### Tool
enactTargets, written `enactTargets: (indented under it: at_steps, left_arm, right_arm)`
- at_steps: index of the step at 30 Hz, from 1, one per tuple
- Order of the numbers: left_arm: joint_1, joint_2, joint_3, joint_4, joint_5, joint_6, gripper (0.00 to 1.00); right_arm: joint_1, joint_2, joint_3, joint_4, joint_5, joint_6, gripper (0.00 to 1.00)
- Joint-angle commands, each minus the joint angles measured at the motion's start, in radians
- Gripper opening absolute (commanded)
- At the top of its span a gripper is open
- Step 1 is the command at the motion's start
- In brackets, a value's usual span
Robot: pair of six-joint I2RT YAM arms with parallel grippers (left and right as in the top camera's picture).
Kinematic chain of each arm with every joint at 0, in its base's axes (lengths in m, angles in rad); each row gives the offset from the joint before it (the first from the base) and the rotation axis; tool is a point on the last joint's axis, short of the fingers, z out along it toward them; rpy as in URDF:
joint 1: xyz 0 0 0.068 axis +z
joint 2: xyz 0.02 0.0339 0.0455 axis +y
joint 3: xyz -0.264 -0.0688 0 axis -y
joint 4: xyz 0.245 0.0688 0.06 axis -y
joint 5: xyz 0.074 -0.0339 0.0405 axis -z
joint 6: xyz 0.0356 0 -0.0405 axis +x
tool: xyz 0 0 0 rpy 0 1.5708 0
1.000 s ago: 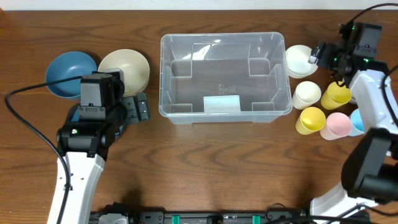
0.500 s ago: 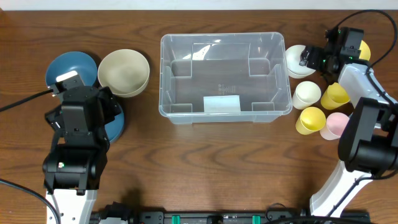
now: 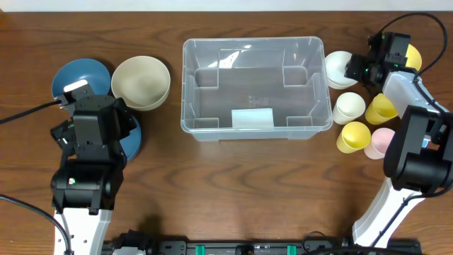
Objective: Pack container
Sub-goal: 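Grasp the white bowl rim with the right gripper and lift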
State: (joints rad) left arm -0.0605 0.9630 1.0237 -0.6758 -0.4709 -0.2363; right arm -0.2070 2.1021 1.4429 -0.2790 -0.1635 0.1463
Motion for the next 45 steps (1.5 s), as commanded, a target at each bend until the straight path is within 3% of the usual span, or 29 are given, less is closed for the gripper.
enactTargets:
  at_steps: [1,9,12,21,35,45]
  left_arm:
    - [0.005,0.010,0.022,-0.001,-0.020,-0.009,0.98]
    - [0.005,0.011,0.022,0.000,-0.020,-0.009,0.98]
    - [0.005,0.011,0.022,0.000,-0.020,-0.009,0.98]
    - [0.005,0.011,0.022,0.000,-0.020,-0.009,0.98]
    - [0.005,0.011,0.022,0.000,-0.020,-0.009,0.98]
    - [0.005,0.011,0.022,0.000,-0.020,-0.009,0.98]
  right_arm:
    - [0.006,0.026,0.021,-0.002,0.024,-0.005,0.50]
    - [0.005,0.026,0.021,-0.002,0.058,-0.005,0.11]
    - [0.005,0.026,0.021,-0.001,0.059,-0.005,0.01]
    - [0.000,-0.016,0.075,-0.061,0.060,-0.005,0.01]
    - [-0.006,-0.171,0.373,-0.375,0.190,-0.008,0.01]
    - [0.080,-0.303,0.415,-0.525,0.035,-0.074,0.01]
